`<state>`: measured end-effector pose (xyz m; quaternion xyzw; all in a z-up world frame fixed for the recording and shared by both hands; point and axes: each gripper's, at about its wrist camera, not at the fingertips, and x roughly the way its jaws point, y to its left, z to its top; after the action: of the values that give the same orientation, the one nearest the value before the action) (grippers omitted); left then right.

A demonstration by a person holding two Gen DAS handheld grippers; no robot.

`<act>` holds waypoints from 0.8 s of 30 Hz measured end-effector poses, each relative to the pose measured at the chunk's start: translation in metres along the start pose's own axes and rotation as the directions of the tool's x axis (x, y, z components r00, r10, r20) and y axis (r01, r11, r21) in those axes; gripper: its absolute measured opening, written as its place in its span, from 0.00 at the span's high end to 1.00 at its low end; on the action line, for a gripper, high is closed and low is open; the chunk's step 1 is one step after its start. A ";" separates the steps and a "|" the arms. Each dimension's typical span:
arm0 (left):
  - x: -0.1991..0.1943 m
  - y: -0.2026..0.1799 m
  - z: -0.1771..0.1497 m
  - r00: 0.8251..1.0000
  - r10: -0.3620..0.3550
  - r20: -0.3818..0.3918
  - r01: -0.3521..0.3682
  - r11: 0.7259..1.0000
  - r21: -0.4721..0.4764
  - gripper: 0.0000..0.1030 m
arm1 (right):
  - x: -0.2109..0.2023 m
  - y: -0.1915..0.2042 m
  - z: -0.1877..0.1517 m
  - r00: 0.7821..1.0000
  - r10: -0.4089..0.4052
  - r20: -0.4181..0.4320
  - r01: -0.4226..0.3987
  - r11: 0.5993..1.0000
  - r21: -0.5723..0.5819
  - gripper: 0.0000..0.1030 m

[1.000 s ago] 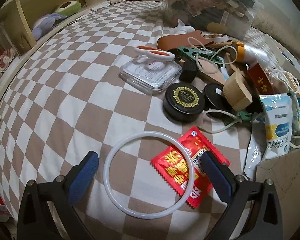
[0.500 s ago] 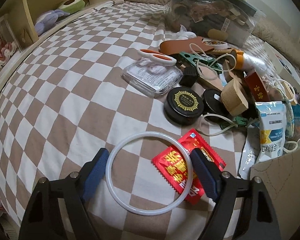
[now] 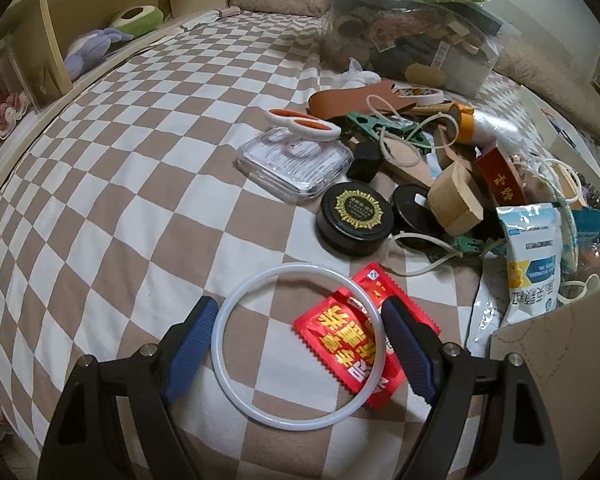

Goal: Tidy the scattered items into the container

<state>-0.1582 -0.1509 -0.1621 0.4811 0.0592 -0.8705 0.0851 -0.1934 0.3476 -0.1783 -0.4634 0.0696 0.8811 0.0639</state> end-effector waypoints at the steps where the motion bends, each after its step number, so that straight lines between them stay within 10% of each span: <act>1: 0.000 -0.001 0.000 1.000 0.004 0.004 -0.004 1.000 0.001 0.19 | -0.002 -0.001 0.000 1.000 0.002 0.006 -0.002 1.000 0.006 0.18; 24: -0.044 -0.017 0.000 0.985 -0.060 0.163 0.054 0.998 0.039 0.19 | -0.074 -0.039 -0.015 0.971 0.151 0.185 -0.190 0.958 0.217 0.18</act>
<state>-0.1389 -0.1302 -0.1238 0.4071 0.0506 -0.9102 0.0564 -0.1330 0.3796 -0.1279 -0.3698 0.2066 0.9046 0.0469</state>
